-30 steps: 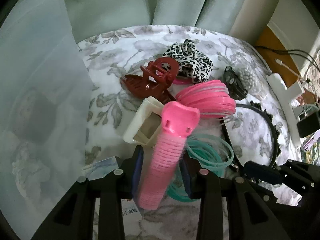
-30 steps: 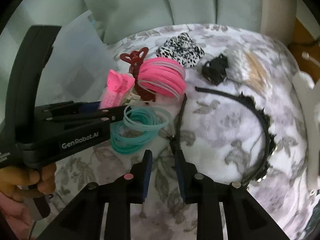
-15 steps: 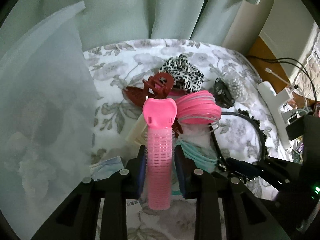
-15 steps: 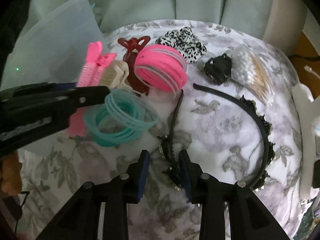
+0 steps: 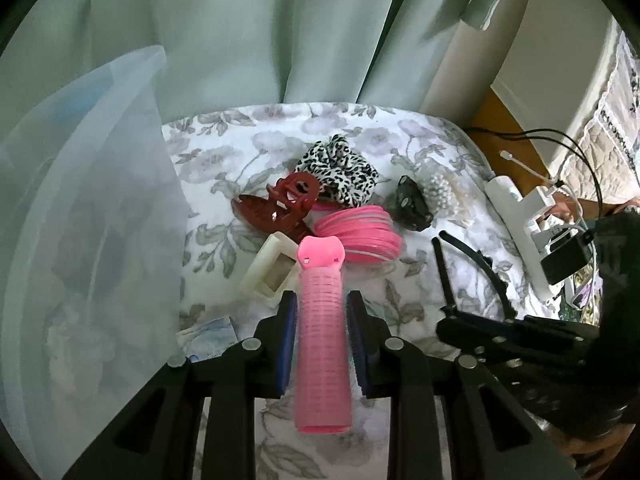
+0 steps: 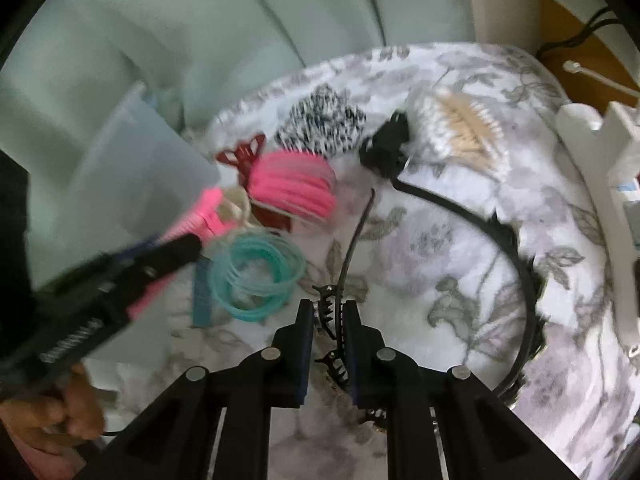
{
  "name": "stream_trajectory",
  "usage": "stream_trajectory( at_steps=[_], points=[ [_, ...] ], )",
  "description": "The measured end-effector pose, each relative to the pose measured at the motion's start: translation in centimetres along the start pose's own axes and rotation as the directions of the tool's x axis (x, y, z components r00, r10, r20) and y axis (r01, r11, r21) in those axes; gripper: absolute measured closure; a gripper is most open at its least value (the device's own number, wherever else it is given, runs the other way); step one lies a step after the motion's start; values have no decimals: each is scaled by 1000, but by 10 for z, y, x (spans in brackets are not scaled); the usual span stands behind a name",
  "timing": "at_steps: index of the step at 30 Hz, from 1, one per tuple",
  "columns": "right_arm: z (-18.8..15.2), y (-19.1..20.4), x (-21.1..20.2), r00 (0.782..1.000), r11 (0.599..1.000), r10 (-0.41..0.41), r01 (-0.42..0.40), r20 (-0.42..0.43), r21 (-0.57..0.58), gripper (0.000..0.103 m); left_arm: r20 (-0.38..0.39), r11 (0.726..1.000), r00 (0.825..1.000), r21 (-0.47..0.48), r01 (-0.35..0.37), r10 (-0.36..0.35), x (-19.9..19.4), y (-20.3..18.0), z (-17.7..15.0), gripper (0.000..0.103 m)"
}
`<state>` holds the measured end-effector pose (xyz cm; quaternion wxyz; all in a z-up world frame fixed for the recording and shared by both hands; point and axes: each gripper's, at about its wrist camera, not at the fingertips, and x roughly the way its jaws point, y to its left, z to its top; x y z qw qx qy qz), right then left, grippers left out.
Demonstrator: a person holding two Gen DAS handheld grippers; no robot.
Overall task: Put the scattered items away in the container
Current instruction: 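Grasp the black studded headband with the right tool while the left tool holds the pink roller, then carry the pink roller and black headband toward the clear bin with both tools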
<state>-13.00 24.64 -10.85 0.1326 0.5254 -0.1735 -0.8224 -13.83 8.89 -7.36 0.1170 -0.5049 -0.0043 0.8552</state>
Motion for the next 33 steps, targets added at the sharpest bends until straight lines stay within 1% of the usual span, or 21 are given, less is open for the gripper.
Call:
stream_trajectory(
  at_steps=[5,8,11,17,21,24,30,33],
  points=[
    [1,-7,-32,994,994,77,-82,75,74,88,29,1000,1000,8,1,-2,-18,-8,2,77],
    [1,-3,-42,987,987,100,-115,123,115,88,49,1000,999,15,-4,3,-31,-14,2,77],
    [-2,-7,-65,979,979,129,-151,160,135,88,68,1000,998,21,-5,4,-43,-19,2,77],
    [0,3,-96,960,980,144,-173,239,102,88,115,999,993,32,-11,7,-71,-27,1,77],
    [-1,12,-117,944,979,158,-187,291,77,88,155,999,988,34,-16,10,-93,-29,1,77],
    [-3,19,-134,930,979,165,-196,329,61,88,181,1000,983,26,-6,2,-109,-27,1,77],
    [-5,31,-166,899,977,178,-210,400,37,88,254,999,967,22,-38,31,-142,-27,1,77],
    [-7,38,-180,885,976,185,-215,428,22,88,287,999,957,20,-39,32,-157,-27,1,77]
  ],
)
